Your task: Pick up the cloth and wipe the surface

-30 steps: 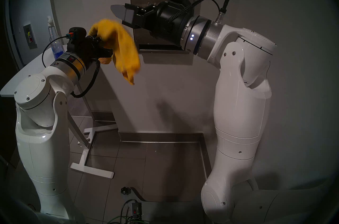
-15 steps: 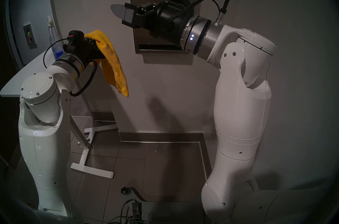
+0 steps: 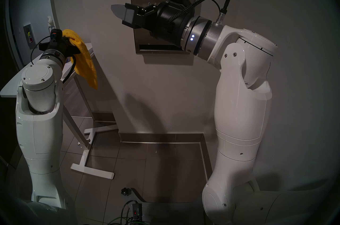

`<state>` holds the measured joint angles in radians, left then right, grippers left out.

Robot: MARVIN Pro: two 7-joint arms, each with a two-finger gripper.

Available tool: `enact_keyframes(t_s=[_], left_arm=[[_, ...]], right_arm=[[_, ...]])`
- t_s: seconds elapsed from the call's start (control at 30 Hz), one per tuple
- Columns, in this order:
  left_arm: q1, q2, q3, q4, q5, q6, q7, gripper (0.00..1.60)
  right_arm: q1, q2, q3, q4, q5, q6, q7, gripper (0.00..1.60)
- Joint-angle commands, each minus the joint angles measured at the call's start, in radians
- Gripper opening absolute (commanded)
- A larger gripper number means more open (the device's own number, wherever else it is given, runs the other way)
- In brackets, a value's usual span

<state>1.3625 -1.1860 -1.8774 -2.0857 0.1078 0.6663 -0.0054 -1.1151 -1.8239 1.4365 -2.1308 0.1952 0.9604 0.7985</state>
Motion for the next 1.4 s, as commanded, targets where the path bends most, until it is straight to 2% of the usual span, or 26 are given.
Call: enact_keyframes(t_s=[0.0,0.27,0.3,0.33,0.43,0.63,0.7,0.73,0.77,1.0,1.13,1.17,1.2,1.33,1.37], left_arm=[[-0.112,0.093,-0.016,0.032,0.022,0.034,0.052,0.00],[-0.182,0.111,-0.019,0.109,-0.030,0.084,0.079,0.00],[-0.168,0.125,-0.025,0.108,-0.031,0.079,0.085,0.00],[-0.198,0.122,-0.024,0.124,-0.035,0.086,0.088,0.00],[-0.203,0.127,-0.058,0.124,-0.064,0.082,0.103,0.00],[-0.255,0.201,-0.064,0.174,-0.049,0.077,0.135,0.00],[-0.272,0.238,-0.051,0.197,-0.023,0.072,0.151,0.00],[-0.287,0.254,-0.034,0.208,0.018,0.065,0.162,0.00],[-0.272,0.242,-0.034,0.200,0.042,0.054,0.173,0.00],[-0.333,0.316,0.026,0.305,0.186,0.042,0.226,0.00],[-0.350,0.359,0.093,0.379,0.274,0.014,0.220,0.00],[-0.350,0.359,0.093,0.379,0.274,0.014,0.220,0.00],[-0.347,0.376,0.131,0.410,0.325,0.001,0.210,0.00],[-0.324,0.417,0.220,0.472,0.411,-0.029,0.150,0.00],[-0.316,0.412,0.233,0.479,0.433,-0.036,0.140,0.00]], right_arm=[[0.014,-0.002,0.002,-0.018,0.004,-0.005,0.003,1.51],[0.014,-0.001,0.001,-0.018,0.005,-0.005,0.003,1.51],[0.013,-0.002,0.001,-0.018,0.005,-0.005,0.002,1.51],[0.014,-0.001,0.001,-0.017,0.005,-0.005,0.002,1.51],[0.013,-0.002,0.001,-0.016,0.005,-0.005,0.002,1.51],[0.013,-0.001,0.000,-0.016,0.006,-0.005,0.002,1.51],[0.013,-0.001,0.000,-0.016,0.006,-0.005,0.002,1.51],[0.013,0.000,0.000,-0.016,0.006,-0.005,0.002,1.51],[0.012,-0.001,0.000,-0.016,0.006,-0.005,0.002,1.51],[0.012,-0.001,0.000,-0.016,0.007,-0.005,0.002,1.51],[0.012,-0.001,0.000,-0.017,0.007,-0.005,0.002,1.51],[0.012,-0.001,0.000,-0.017,0.007,-0.005,0.002,1.51],[0.012,-0.001,0.000,-0.017,0.007,-0.005,0.002,1.51],[0.012,-0.001,0.001,-0.018,0.008,-0.005,0.002,1.51],[0.012,-0.002,0.001,-0.018,0.008,-0.006,0.002,1.51]])
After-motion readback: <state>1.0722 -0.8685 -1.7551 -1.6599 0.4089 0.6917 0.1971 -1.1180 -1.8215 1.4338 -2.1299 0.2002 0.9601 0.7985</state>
